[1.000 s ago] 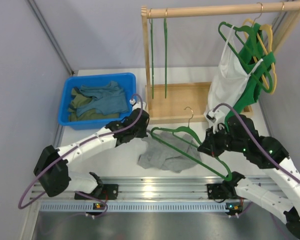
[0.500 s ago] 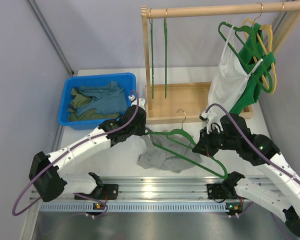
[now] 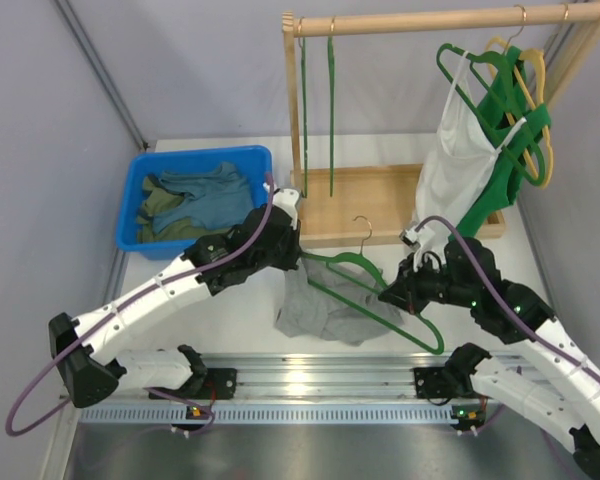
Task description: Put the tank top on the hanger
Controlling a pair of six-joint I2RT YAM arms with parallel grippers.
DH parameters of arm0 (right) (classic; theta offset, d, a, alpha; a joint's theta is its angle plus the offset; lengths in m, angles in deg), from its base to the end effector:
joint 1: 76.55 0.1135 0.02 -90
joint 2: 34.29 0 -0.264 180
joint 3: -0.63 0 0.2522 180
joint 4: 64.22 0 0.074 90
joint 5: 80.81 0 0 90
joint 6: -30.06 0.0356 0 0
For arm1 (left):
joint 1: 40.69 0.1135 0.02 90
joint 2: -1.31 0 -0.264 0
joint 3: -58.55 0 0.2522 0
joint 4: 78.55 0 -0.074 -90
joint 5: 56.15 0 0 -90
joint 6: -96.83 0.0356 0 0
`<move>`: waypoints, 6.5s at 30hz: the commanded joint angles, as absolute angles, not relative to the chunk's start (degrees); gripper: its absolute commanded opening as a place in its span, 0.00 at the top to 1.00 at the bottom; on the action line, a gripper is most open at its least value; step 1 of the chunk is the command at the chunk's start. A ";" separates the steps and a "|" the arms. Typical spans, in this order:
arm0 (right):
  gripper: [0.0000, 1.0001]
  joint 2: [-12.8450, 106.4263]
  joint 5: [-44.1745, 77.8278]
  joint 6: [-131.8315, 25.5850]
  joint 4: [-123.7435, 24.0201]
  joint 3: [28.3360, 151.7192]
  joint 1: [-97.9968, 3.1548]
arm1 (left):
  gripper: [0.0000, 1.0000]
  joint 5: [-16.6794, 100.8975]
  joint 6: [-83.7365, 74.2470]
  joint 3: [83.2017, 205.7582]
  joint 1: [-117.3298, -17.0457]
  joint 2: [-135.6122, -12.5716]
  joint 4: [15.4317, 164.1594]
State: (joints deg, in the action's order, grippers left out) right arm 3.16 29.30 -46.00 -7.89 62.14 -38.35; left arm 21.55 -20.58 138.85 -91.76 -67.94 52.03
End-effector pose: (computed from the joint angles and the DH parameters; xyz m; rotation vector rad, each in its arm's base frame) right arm 0.0958 0.0910 0.3195 -0.6796 2.1279 0.8927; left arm 0.1688 -0.1969 0.3412 0.3493 2.2441 -0.5047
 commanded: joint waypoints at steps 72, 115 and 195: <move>1.00 7.19 18.59 -45.35 -39.21 54.38 -19.42 | 0.60 18.64 -20.23 136.13 -100.54 -53.10 57.88; 0.51 10.71 6.58 -39.82 -30.43 57.28 -18.28 | 1.00 10.91 -13.29 126.72 -105.29 -58.72 77.94; 1.00 7.99 3.47 -17.40 -34.29 46.39 -36.47 | 1.00 -16.60 -25.60 118.10 -105.38 -43.87 76.88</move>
